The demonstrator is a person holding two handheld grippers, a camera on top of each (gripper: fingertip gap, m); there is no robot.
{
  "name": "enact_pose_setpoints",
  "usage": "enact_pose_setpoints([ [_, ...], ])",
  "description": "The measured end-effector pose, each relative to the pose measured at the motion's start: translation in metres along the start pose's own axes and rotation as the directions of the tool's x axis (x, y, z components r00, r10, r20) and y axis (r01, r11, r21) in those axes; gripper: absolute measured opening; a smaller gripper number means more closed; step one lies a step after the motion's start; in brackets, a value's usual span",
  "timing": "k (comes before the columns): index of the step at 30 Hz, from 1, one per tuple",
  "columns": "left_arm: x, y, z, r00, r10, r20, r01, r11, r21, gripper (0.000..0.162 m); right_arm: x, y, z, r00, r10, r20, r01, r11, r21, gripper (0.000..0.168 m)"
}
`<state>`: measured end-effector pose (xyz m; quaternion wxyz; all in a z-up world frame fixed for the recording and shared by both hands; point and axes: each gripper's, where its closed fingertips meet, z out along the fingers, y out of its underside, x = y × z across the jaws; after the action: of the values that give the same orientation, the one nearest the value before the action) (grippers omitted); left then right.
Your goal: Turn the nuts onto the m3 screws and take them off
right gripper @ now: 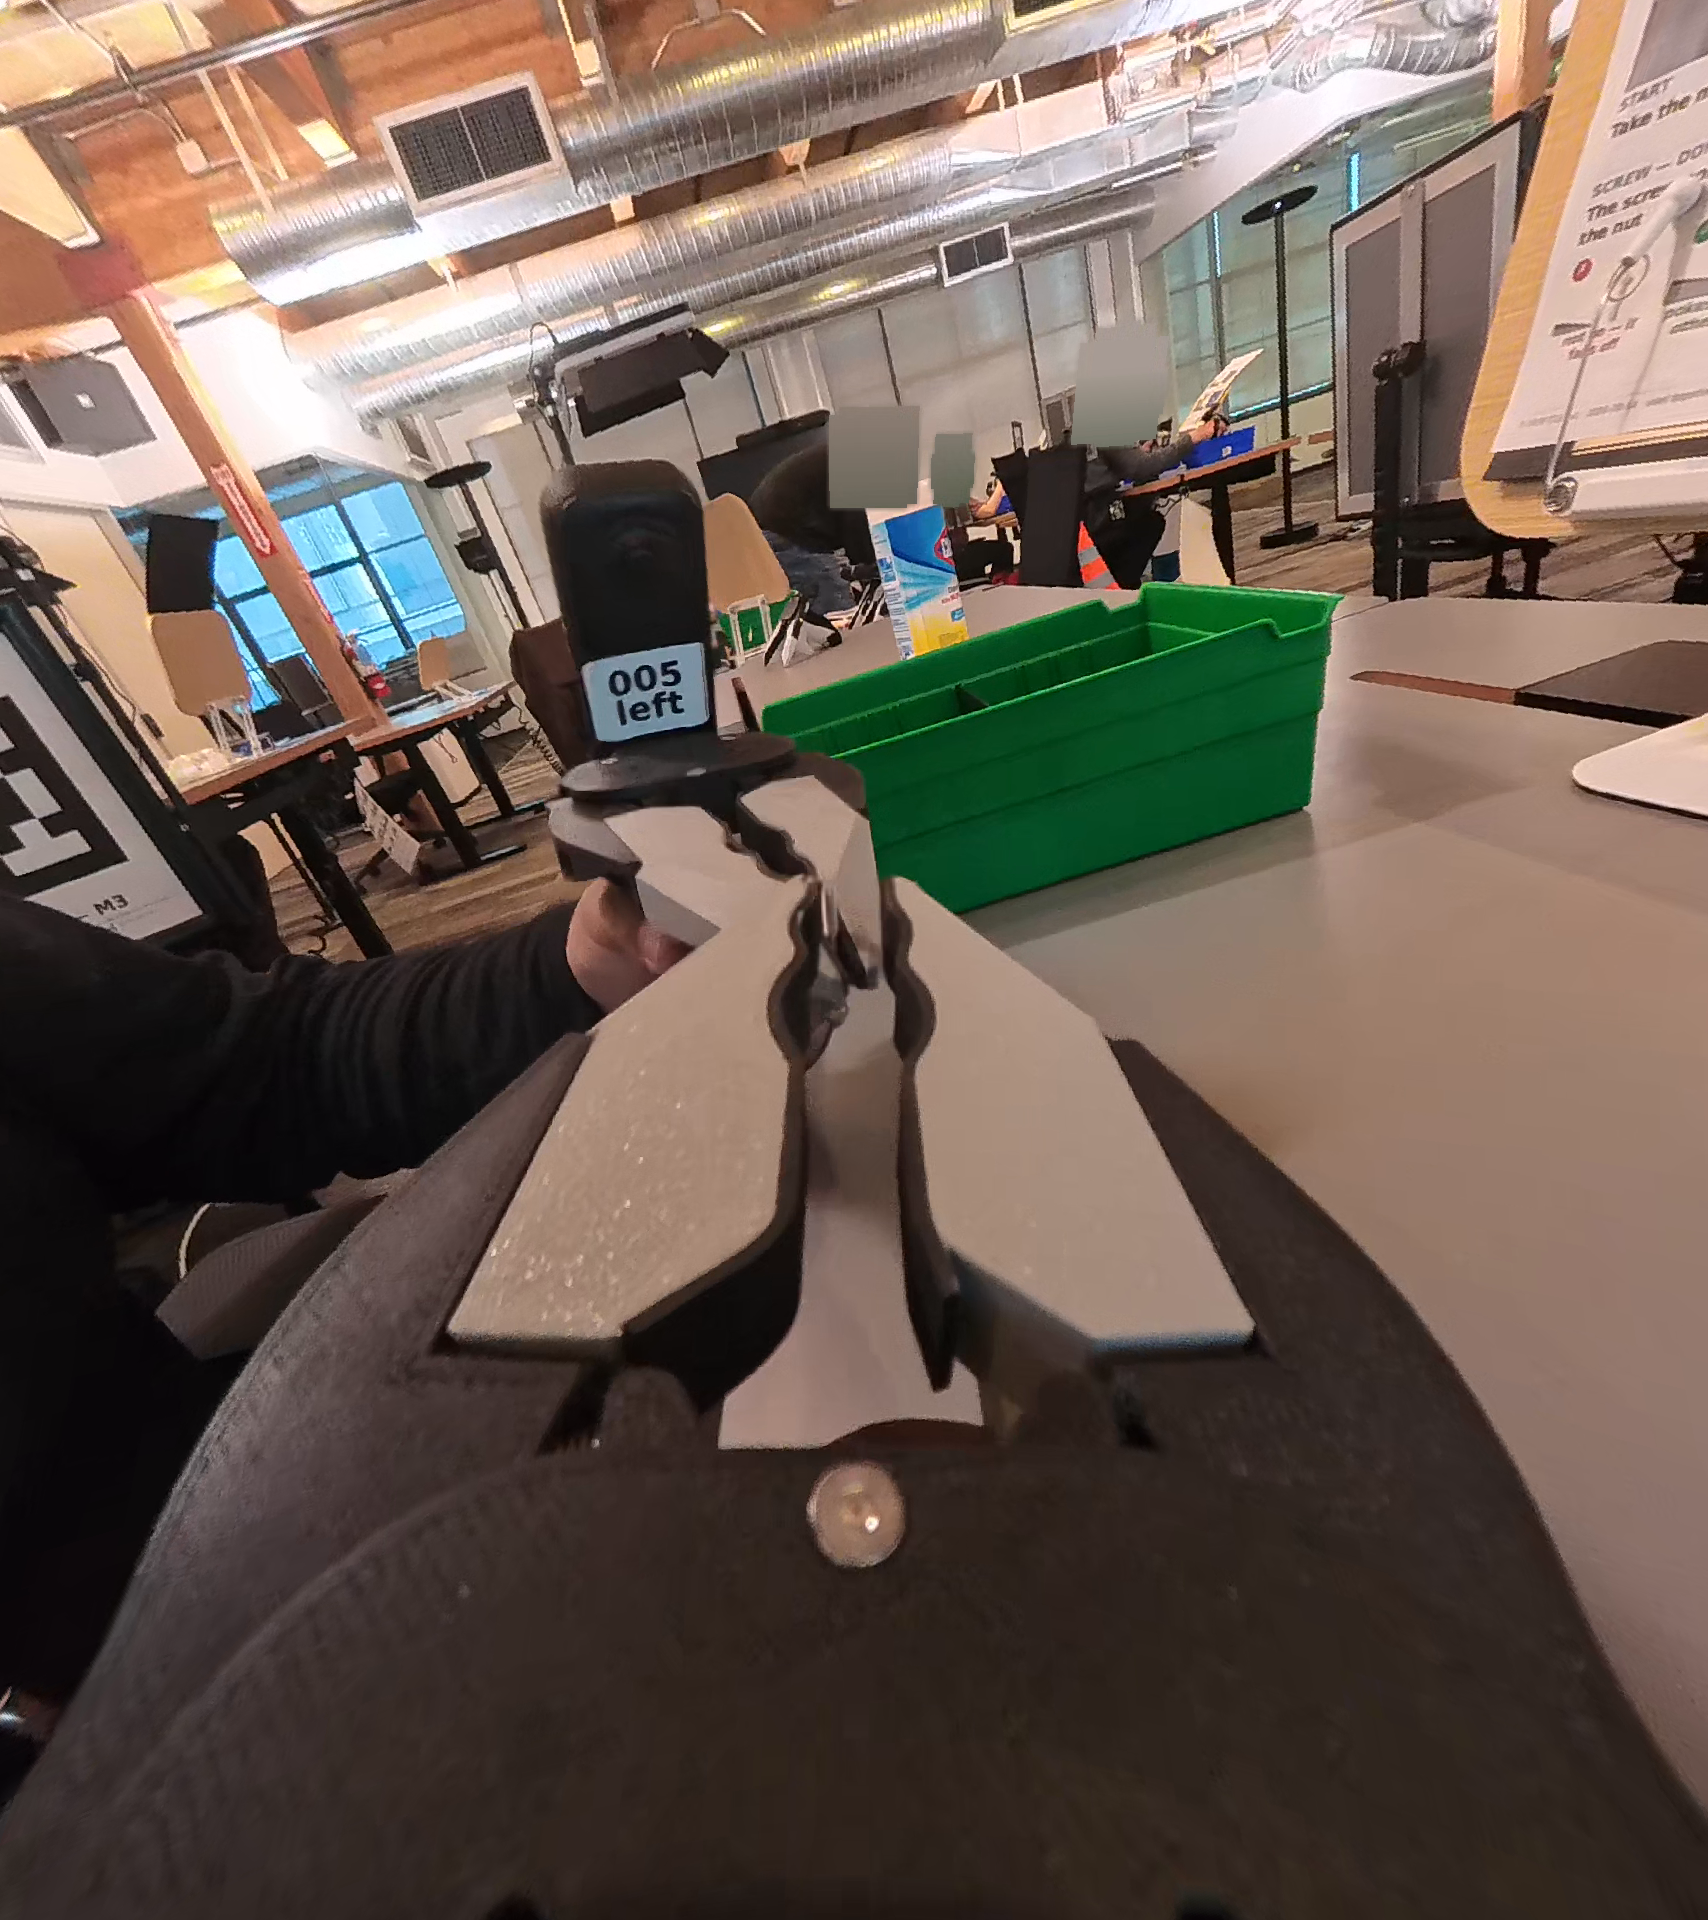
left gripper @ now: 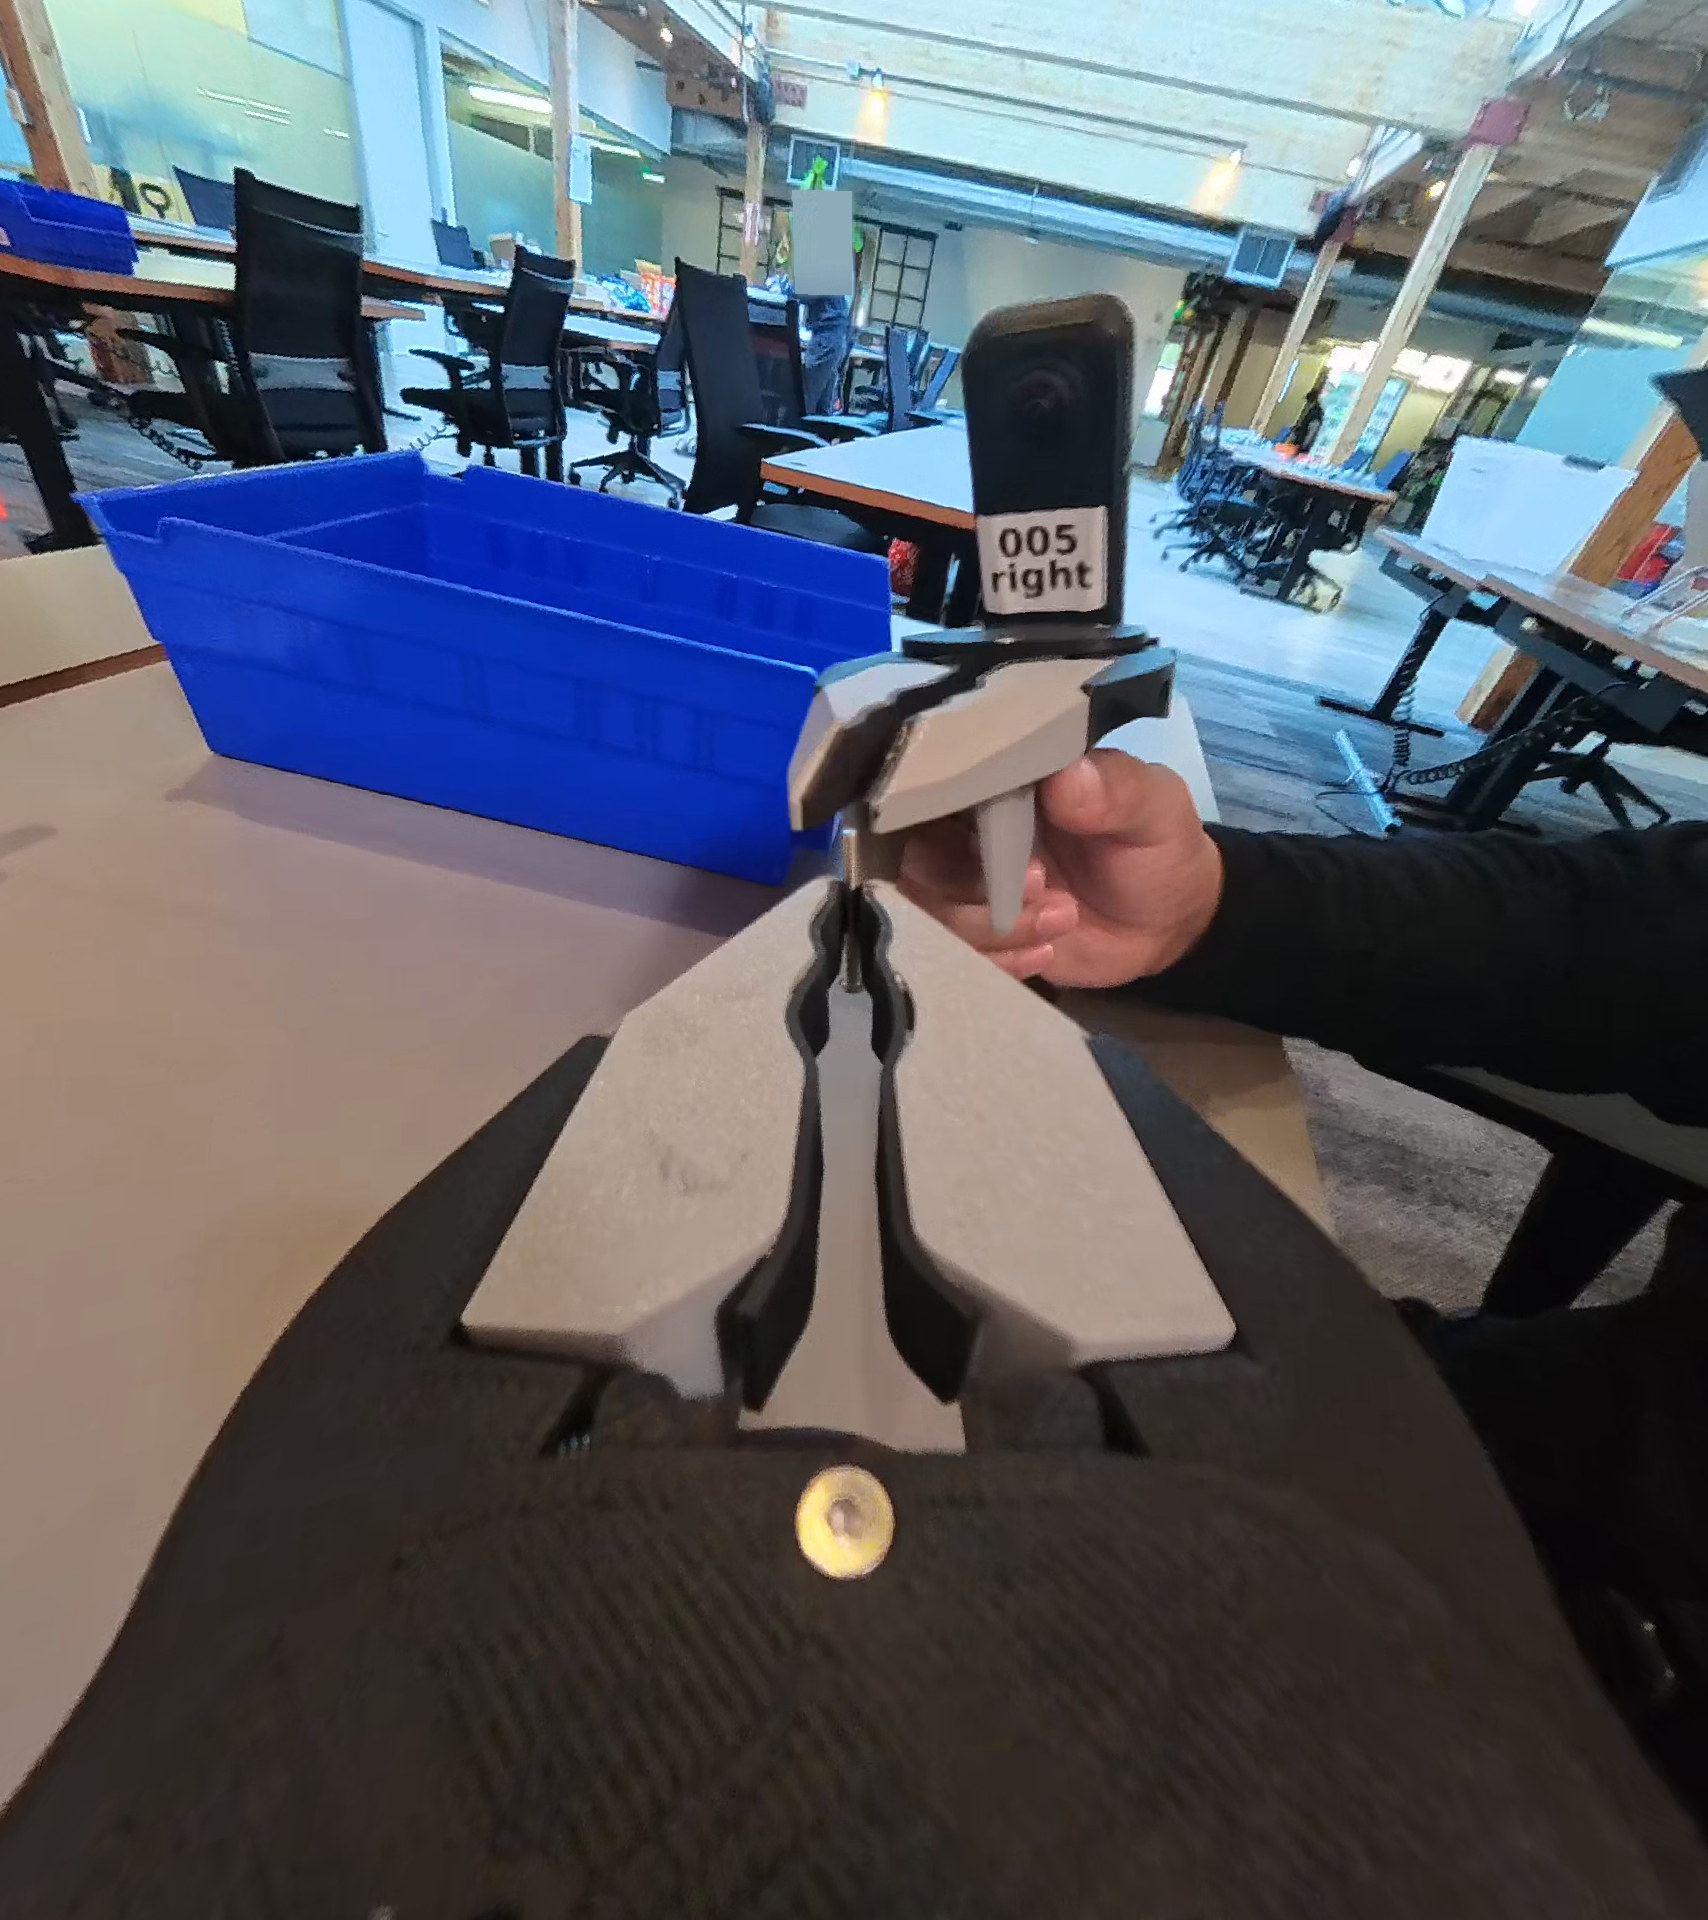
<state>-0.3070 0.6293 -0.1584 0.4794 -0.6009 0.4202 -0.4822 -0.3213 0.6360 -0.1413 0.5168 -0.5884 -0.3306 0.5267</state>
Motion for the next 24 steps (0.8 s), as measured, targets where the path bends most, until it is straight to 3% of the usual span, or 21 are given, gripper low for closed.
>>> enact_pose_setpoints([
  [7, 0.017, 0.010, -0.008, 0.997, 0.080, -0.001, -0.080, 0.996, -0.039, 0.000, 0.007, 0.008, 0.002, 0.999, -0.027, -0.018, 0.026, 0.999, -0.034, 0.014],
  [13, 0.034, 0.018, -0.044, 0.995, 0.099, 0.033, -0.099, 0.995, -0.003, 0.000, 0.017, 0.013, 0.027, 0.994, -0.096, -0.060, 0.086, 0.984, -0.158, 0.012],
  [19, 0.030, 0.028, -0.073, 0.998, 0.009, 0.069, -0.010, 1.000, 0.026, 0.000, 0.003, -0.014, 0.120, 0.969, -0.234, 0.081, 0.247, 0.907, -0.340, 0.014],
  [24, 0.014, 0.022, -0.084, 0.990, -0.031, 0.138, 0.021, 0.997, 0.075, 0.000, -0.017, -0.034, 0.179, 0.939, -0.272, 0.211, 0.327, 0.896, -0.300, 0.025],
])
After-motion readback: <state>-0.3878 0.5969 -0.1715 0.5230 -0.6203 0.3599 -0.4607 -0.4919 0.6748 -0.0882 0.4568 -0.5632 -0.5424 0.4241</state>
